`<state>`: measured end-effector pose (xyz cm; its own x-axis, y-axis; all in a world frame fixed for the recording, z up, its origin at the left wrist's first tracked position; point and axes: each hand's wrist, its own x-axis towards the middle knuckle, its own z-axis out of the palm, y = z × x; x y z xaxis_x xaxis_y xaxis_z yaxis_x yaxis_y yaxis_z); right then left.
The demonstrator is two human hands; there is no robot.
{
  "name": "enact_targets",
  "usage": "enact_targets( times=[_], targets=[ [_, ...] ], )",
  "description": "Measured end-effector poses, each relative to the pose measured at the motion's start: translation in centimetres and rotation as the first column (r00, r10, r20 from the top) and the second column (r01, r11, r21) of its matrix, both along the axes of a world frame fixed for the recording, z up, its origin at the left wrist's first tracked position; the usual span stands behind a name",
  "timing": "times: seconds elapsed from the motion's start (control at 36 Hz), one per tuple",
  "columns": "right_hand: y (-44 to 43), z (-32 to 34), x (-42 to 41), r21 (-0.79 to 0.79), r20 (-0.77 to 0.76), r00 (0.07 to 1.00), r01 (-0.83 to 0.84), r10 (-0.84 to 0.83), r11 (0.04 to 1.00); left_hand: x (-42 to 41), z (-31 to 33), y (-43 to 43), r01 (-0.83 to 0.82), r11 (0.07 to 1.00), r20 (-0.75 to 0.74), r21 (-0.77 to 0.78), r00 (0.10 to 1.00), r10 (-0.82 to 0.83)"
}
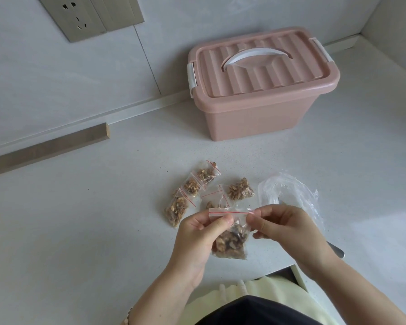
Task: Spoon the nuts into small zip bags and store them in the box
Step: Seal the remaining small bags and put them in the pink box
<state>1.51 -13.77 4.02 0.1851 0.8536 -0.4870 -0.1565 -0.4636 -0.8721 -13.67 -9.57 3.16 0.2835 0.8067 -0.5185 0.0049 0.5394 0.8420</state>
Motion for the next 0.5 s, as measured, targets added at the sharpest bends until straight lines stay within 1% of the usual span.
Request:
enact_targets(
  times=[0.14, 0.25, 0.36, 0.5],
  targets=[
    [-0.27, -0.01, -0.02, 0.034, 0.009, 1.0, 0.002, -0.002, 0.999, -0.03, 0.03, -0.26, -0.027, 1.0, 0.006, 0.012, 1.0, 0.027],
    [-0.38, -0.07, -0.06, 0.083, 0.056, 0.998, 0.013, -0.018, 0.996, 0.06, 0.16, -0.33, -0.043, 0.999, 0.023, 0.014, 0.999, 0.043],
    [-0.32, 0.04, -0.18, 0.144, 0.115, 0.993, -0.01, -0.007, 0.99, 0.15, 0.36, -0.36, -0.01, 0.999, 0.054, 0.042, 0.998, 0.007],
    [-0.22, 0.1, -0.5, 0.202, 0.145, 0.989, -0.064, 0.035, 0.977, 0.24, 0.0, -0.72, 0.007, 0.997, 0.057, 0.083, 0.998, -0.012]
  ],
)
